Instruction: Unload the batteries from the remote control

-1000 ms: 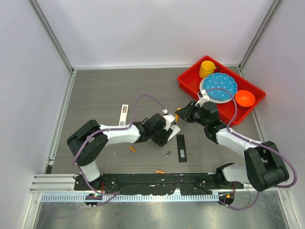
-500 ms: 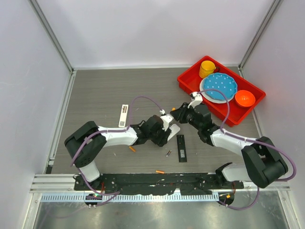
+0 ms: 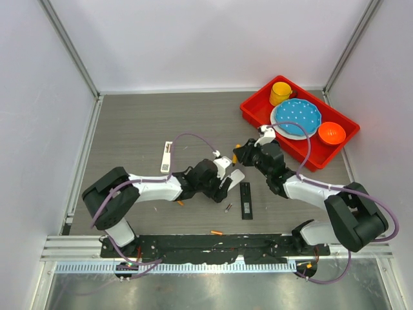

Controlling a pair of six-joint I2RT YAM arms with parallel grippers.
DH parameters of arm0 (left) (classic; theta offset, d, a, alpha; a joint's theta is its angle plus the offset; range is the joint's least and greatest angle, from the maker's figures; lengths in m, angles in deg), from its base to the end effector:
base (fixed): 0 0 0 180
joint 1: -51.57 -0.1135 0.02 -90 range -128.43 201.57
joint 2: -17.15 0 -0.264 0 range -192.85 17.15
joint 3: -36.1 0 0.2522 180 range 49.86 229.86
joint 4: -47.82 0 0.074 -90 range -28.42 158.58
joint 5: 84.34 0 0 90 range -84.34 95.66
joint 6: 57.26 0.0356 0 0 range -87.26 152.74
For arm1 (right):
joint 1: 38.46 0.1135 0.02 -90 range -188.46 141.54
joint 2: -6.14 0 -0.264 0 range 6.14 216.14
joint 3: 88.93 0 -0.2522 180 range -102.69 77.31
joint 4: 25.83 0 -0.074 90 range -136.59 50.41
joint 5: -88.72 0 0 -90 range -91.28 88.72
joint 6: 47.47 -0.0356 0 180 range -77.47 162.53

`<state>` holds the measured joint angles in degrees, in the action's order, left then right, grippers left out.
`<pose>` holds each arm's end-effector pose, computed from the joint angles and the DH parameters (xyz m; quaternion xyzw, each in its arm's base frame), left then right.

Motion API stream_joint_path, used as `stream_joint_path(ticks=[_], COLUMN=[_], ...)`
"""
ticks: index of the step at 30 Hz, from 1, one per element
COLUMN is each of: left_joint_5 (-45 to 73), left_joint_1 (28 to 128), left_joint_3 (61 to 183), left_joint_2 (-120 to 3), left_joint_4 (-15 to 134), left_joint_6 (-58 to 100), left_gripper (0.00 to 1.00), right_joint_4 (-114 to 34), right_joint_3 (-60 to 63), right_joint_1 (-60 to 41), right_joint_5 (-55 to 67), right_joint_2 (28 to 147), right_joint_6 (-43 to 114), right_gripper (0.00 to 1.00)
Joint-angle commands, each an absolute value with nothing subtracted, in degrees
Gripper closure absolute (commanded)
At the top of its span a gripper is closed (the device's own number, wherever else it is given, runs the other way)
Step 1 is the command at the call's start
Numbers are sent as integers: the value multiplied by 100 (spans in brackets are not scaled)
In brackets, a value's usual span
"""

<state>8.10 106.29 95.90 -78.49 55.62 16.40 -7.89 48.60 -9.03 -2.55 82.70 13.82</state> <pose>0.1892 -0.2700 0.1529 0.3100 0.8652 -0.2446 0.3089 0.2380 0.1333 0.1984 0.0016 0.7994 0.2841 0.5294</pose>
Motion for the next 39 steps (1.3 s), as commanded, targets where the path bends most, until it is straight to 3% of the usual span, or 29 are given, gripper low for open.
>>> stream_joint_path(ticks=[1,8,21,39], left_joint_5=[839,891,962,1111], left_joint_1=[10650,10659,10659,10659], left_joint_3=[9187,9205,9266,9398], left_joint_2=[-7707,-8049,-8234,-8472], left_joint_4=[5798,5701,5736,5815], left_joint_6=[1429,1350,1428,1464], left_gripper=[28,30,58,62], right_joint_4=[-400,-373,-549,-566], right_joint_3=[4839,4856,5015,4962], right_joint_1=[-849,-787,-638,-629], right_joint_5=[-312,-233,-479,-787], right_joint_2=[8296,8199,8041,8182], right_joint_6=[1476,1441,1590,1634], right_gripper=[98,98,98,99])
